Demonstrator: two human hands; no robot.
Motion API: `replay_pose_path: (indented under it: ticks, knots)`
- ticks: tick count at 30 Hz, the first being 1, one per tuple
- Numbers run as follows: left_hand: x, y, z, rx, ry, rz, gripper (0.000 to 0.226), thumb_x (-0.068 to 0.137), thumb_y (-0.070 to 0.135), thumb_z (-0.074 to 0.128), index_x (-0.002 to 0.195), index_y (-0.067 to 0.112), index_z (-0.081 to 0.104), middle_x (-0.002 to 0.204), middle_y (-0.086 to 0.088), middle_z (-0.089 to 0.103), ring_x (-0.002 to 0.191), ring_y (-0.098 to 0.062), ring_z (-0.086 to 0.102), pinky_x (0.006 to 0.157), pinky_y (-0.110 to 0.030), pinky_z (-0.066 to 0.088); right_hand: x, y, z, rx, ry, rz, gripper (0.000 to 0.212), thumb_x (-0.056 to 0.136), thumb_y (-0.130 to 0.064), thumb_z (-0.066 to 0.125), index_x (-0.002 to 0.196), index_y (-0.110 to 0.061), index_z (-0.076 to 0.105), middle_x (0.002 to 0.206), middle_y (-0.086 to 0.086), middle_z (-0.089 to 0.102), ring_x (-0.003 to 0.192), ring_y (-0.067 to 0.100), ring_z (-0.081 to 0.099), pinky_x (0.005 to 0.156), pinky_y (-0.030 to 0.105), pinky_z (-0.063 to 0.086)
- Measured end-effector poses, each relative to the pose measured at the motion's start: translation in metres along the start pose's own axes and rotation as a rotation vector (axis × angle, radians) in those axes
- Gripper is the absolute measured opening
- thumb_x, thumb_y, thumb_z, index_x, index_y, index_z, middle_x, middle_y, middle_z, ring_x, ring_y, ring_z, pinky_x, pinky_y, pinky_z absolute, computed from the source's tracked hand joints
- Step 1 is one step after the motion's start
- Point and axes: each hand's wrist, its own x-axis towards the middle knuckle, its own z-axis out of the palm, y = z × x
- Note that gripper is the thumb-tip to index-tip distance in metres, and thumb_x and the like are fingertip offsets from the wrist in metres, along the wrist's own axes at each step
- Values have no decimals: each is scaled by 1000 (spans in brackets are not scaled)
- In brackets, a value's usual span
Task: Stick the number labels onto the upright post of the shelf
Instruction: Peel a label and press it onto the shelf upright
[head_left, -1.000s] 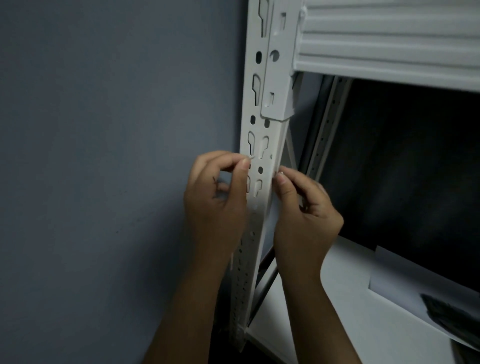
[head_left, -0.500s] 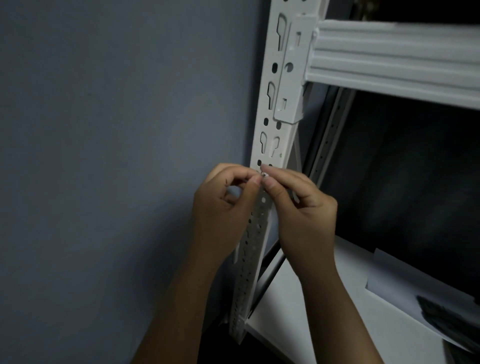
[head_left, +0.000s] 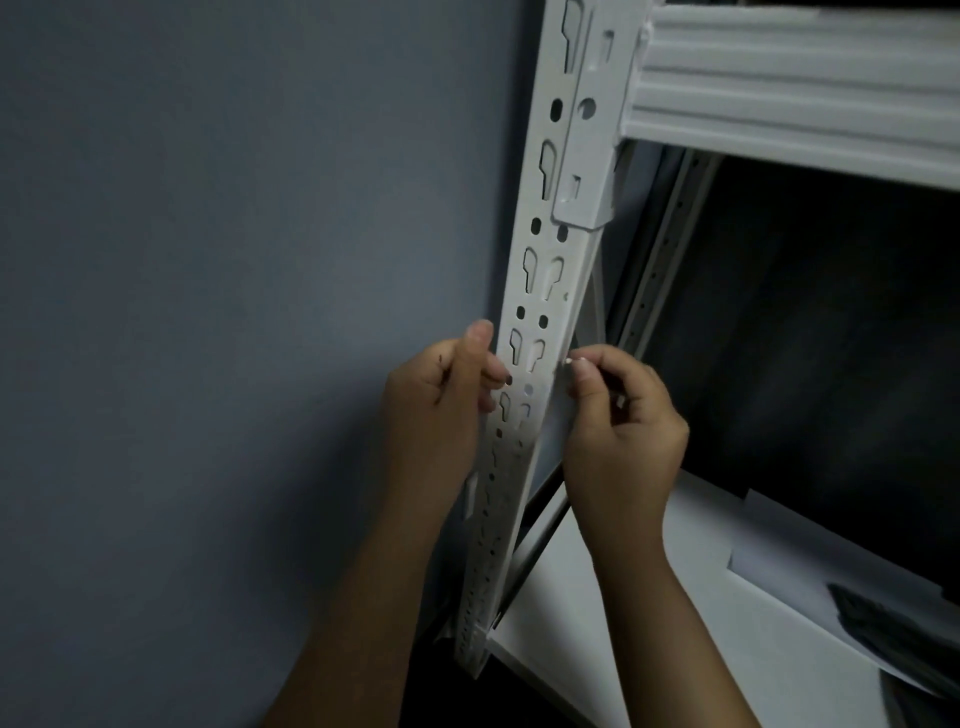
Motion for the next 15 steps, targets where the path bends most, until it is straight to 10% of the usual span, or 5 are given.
replay_pose_path:
  ticks: [7, 15]
  knots:
    - [14, -4, 24, -75, 24, -8, 31, 80, 27, 71, 98, 36, 47, 105, 13, 56, 92, 7, 57, 70, -9, 48, 3, 3, 12, 88, 72, 99, 19, 92, -9, 60, 92, -27, 66, 97, 5, 67, 86, 7, 63, 70, 12, 49]
    - [29, -8, 32, -347, -52, -144, 15, 80, 16, 72, 89, 20, 60, 85, 3, 74, 76, -12, 71, 66, -26, 57, 5, 4, 16, 141, 92, 177, 13, 92, -6, 60, 95, -16, 69, 96, 3, 68, 84, 3, 65, 68, 11, 50]
